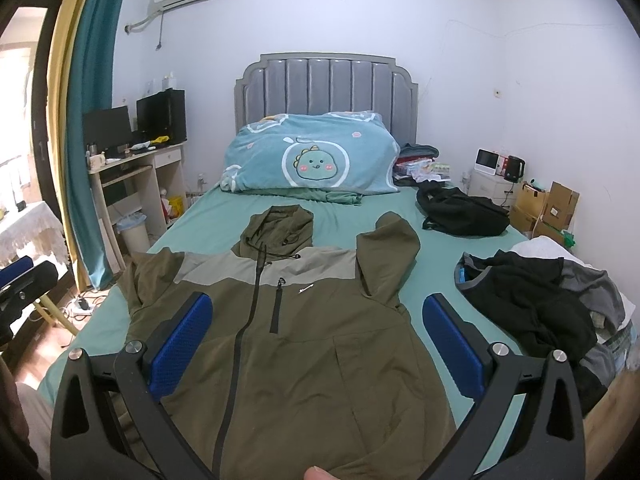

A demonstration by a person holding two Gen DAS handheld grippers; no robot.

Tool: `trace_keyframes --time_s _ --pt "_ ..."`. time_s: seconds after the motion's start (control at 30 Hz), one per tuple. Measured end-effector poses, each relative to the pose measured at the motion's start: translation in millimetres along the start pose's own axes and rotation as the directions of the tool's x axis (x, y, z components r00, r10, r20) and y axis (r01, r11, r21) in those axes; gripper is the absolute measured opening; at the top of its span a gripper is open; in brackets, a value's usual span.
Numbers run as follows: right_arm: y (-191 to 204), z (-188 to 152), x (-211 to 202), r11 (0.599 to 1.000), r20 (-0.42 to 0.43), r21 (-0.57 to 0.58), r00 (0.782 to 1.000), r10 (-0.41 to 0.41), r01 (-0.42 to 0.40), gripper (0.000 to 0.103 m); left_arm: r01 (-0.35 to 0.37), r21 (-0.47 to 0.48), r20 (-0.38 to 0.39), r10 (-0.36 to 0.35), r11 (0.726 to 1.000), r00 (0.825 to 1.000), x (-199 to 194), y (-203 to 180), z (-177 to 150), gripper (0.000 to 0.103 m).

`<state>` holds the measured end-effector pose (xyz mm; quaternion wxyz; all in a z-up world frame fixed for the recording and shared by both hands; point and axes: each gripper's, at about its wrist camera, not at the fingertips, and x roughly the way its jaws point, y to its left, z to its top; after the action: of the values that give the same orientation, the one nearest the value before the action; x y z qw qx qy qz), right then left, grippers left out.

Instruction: Fold large clothes

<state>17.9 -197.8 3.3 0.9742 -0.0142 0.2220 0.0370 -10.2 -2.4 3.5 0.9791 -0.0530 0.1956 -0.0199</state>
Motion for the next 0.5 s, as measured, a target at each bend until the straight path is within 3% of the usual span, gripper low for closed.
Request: trace_keyframes --time_s 0.5 --pt "-1.3 -0.2 -0.4 1.000 0.002 0.004 1.000 0.001 -0.001 0.103 0.013 0.002 0.005 -0.013 1.000 1.000 2.3 -4.2 0.0 0.098"
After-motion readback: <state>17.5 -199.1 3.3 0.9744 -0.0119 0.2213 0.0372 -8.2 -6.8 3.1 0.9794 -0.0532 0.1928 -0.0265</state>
